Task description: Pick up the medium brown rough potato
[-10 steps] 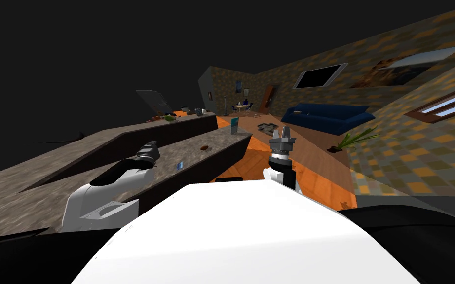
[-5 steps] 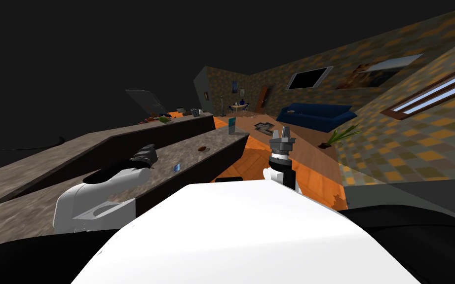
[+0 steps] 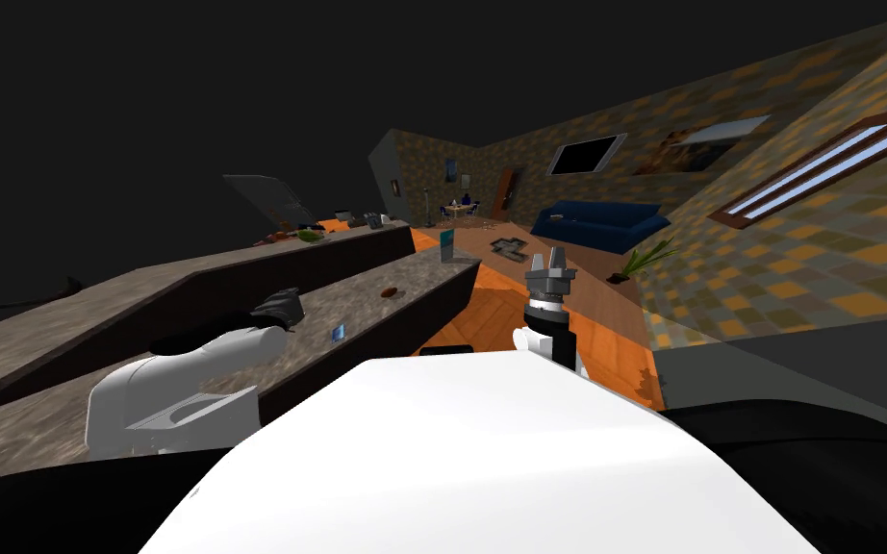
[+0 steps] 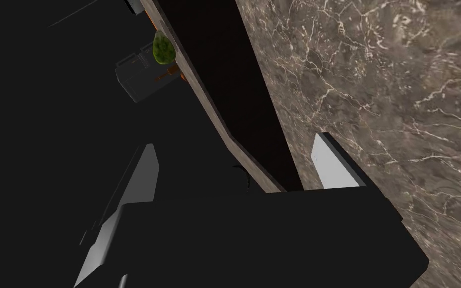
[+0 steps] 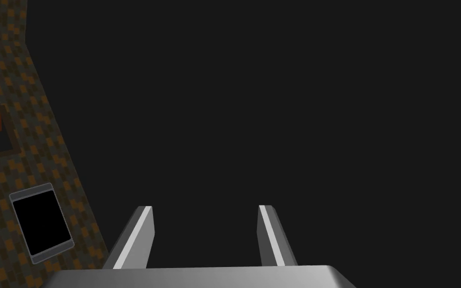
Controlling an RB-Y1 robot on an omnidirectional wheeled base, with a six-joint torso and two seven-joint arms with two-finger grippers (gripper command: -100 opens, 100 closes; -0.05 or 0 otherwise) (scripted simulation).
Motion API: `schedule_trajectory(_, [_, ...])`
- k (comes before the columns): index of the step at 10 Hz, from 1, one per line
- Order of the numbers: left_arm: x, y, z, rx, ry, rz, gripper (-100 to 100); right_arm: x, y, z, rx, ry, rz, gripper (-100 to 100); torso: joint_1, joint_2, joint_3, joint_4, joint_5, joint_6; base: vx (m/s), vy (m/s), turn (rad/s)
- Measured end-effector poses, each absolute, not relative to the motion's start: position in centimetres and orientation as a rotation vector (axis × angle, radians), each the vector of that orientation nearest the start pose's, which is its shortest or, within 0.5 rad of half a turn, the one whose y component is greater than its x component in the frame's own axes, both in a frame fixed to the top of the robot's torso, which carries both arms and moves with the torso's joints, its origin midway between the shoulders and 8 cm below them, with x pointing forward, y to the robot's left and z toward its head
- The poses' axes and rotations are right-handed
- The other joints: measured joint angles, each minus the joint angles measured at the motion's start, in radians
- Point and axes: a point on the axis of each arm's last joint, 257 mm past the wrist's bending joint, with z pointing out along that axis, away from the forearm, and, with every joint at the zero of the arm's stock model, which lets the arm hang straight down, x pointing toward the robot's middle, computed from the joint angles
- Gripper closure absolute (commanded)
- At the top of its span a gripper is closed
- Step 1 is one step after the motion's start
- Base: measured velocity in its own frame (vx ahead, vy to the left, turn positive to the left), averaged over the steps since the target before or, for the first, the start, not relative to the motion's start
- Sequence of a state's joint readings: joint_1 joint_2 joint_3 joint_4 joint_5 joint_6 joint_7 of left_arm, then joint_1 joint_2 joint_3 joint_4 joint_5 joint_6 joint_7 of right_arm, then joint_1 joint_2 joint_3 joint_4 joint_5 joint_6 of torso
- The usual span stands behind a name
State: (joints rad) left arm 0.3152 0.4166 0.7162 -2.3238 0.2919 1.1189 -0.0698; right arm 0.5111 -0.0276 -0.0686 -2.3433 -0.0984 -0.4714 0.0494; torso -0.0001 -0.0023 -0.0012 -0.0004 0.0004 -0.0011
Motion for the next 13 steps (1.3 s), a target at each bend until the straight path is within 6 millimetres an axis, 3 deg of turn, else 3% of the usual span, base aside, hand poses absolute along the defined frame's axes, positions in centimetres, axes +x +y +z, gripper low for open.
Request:
schedule_trajectory(6, [30.0,60.2,-14.0,-1.766,1.168,-0.282,-100,32.9,-30.8,4.6,0.648,0.568,1.256,0,-0.001,-0.002,-0.001,0.000,0.000,0.001,0.018,-0.017,-0.126])
schedule_trajectory(13, [27.2,61.0,-17.8,-1.994,1.166,-0.243,-100,32.9,-30.8,4.6,0.648,0.568,1.256,0,-0.001,-0.001,-0.001,0.000,0.000,0.000,0.029,-0.018,-0.113])
